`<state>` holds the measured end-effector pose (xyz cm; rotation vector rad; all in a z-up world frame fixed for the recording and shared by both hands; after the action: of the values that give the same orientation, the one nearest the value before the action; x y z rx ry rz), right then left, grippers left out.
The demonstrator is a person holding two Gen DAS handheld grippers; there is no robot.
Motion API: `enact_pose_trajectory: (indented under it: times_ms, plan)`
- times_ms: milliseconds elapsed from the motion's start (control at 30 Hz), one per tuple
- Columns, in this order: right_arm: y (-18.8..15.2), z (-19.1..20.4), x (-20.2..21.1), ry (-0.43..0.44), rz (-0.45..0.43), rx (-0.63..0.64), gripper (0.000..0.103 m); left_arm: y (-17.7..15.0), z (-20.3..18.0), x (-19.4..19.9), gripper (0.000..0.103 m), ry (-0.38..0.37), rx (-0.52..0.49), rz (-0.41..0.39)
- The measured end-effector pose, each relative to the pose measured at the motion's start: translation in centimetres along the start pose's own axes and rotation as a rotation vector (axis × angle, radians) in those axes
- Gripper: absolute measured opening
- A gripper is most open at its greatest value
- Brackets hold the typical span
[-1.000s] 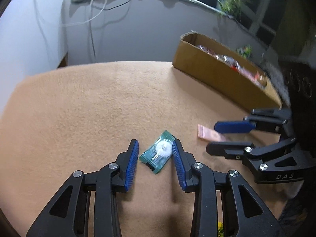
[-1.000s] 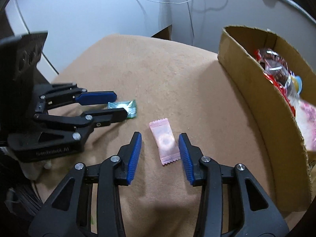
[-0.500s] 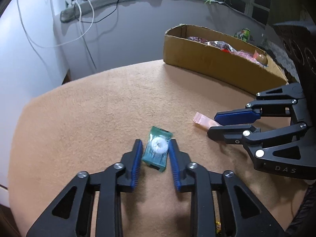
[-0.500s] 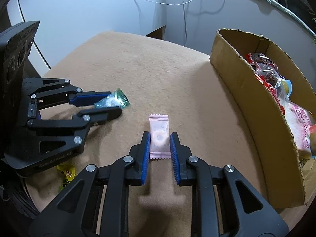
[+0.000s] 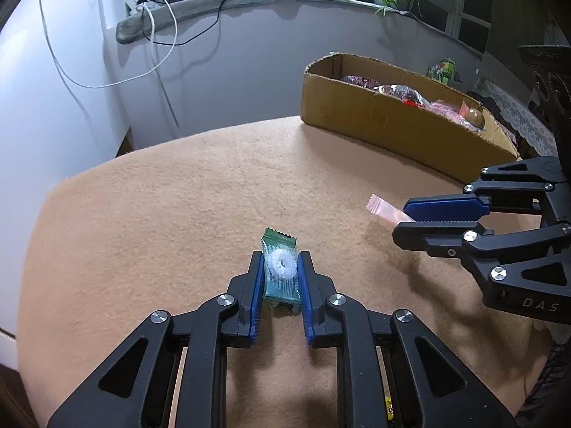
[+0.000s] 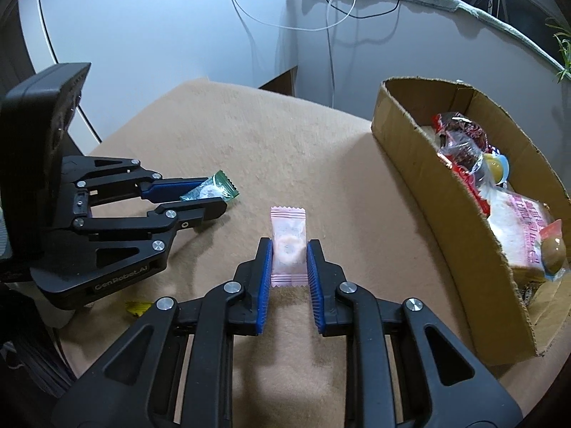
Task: Organize snacks
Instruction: 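Carry the teal and pink candies with both grippers over the box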
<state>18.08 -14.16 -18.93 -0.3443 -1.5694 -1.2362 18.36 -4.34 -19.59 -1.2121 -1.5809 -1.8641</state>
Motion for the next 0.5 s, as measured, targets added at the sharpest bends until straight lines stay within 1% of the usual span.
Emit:
enact_pose_trajectory:
  times_ms: [167, 233, 500]
  plan:
    - [0.3, -0.5, 2.2, 0.003, -0.049, -0.014, 0.020, 0.6, 0.3, 0.9, 0.016, -0.013, 0.030, -0.031]
    - [0.4, -1.0, 3.2, -0.001, -0.072, -0.028, 0.020, 0.9, 0.3, 1.1, 0.016, -0.033, 0.046, -0.039]
    - [1.0, -4.0, 6.8, -0.049, -0.161, -0.091, 0.020, 2.7, 0.3, 2.3, 0.016, -0.064, 0.070, -0.081]
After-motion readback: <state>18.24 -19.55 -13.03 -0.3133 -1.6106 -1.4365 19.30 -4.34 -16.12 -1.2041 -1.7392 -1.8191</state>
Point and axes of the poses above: each gripper's, at about its wrist camera, not at the fingertips, and x roughly against the way its jaws point, z to its left, y to its top, the point moved 5 cm from there along -x, roughly the way its jaws point, and after that the axes turned 5 degrees about z, right-handed, at the moved point
